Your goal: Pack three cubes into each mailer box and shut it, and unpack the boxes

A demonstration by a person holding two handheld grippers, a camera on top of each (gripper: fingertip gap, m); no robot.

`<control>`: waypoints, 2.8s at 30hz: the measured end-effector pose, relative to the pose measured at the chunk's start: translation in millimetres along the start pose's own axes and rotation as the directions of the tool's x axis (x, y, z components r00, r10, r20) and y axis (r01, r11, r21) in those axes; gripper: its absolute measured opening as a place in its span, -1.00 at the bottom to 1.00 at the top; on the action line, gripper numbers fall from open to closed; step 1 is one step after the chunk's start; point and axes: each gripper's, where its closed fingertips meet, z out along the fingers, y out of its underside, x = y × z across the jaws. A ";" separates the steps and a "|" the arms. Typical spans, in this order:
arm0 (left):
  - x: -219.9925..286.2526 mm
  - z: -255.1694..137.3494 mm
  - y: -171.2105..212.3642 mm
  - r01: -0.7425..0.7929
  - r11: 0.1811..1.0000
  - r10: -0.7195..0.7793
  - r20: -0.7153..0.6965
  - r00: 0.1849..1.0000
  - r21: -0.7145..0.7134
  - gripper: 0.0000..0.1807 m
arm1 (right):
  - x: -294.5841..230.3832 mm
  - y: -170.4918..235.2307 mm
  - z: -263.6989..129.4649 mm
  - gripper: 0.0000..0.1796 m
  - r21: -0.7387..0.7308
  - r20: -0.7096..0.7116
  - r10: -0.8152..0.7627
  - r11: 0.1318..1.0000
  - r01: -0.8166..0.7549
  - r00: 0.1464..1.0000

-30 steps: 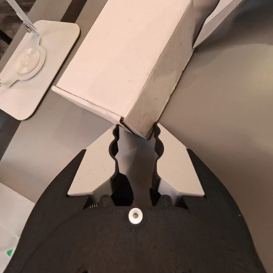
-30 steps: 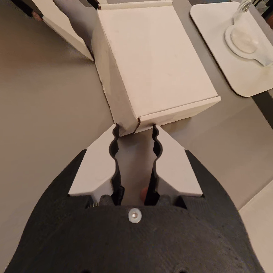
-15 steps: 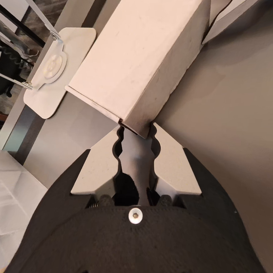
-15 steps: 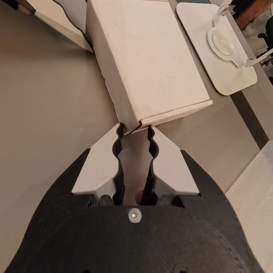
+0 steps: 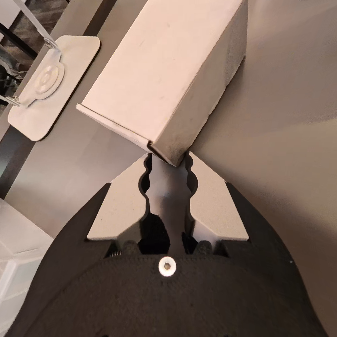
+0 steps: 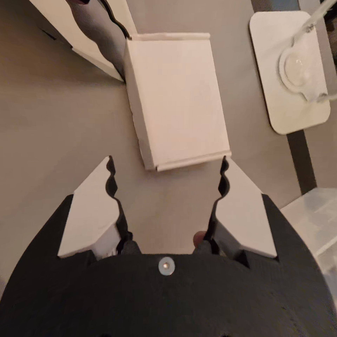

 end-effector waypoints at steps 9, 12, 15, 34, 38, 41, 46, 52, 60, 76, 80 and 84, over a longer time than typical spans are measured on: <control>1.3 1.2 -1.2 -0.010 1.000 0.010 -0.001 1.000 0.003 -0.62 | 14.4 -21.3 84.1 0.45 -0.310 0.215 -0.070 0.941 0.136 0.974; 1.5 0.7 -1.1 -0.014 1.000 0.014 0.001 1.000 0.004 -0.62 | 8.6 -17.6 94.1 0.54 -0.347 0.252 -0.090 0.921 0.177 0.963; 2.7 0.4 -1.3 -0.011 1.000 0.011 -0.012 1.000 0.007 -0.61 | 7.9 -17.9 93.4 0.52 -0.333 0.253 -0.092 0.926 0.176 0.963; -3.6 -7.6 7.0 -0.045 0.999 0.045 0.029 0.999 0.010 -0.66 | 31.3 -51.0 -0.3 0.48 0.008 0.217 -0.060 0.998 0.060 0.974; -4.9 -6.0 8.4 -0.042 0.999 0.042 0.032 0.999 -0.002 -0.71 | 94.1 -45.1 -69.1 0.48 0.038 0.065 -0.074 0.997 0.071 0.995; -4.6 -5.6 8.5 -0.044 0.999 0.044 0.031 0.999 -0.004 -0.73 | 151.8 -12.0 -108.9 0.48 -0.035 -0.042 -0.051 0.998 0.049 0.998; -5.8 -3.6 8.1 -0.043 0.999 0.043 0.033 0.999 -0.008 -0.76 | 232.4 67.5 -144.0 0.48 -0.240 -0.172 -0.064 0.970 0.021 0.983; -5.2 -3.8 7.7 -0.053 0.999 0.053 0.035 0.998 -0.006 -0.76 | 264.0 152.1 -113.8 0.48 -0.444 -0.100 -0.113 0.894 0.057 0.989; -4.4 -3.3 7.5 -0.059 0.998 0.059 0.031 0.998 -0.005 -0.77 | 266.4 193.3 -35.1 0.47 -0.556 0.072 -0.308 0.777 0.295 0.949; -5.1 -3.1 6.5 -0.060 0.998 0.060 0.036 0.998 0.000 -0.73 | 287.3 182.8 -47.8 0.35 -0.545 -0.085 -0.340 0.803 0.242 0.936; -4.4 -3.3 6.2 -0.077 0.997 0.077 0.045 0.996 0.001 -0.74 | 272.4 179.2 -11.6 0.38 -0.548 -0.008 -0.378 0.776 0.312 0.926; -4.0 -3.4 6.3 -0.081 0.997 0.081 0.044 0.996 0.001 -0.75 | 272.4 178.7 20.4 0.32 -0.556 0.018 -0.428 0.747 0.365 0.904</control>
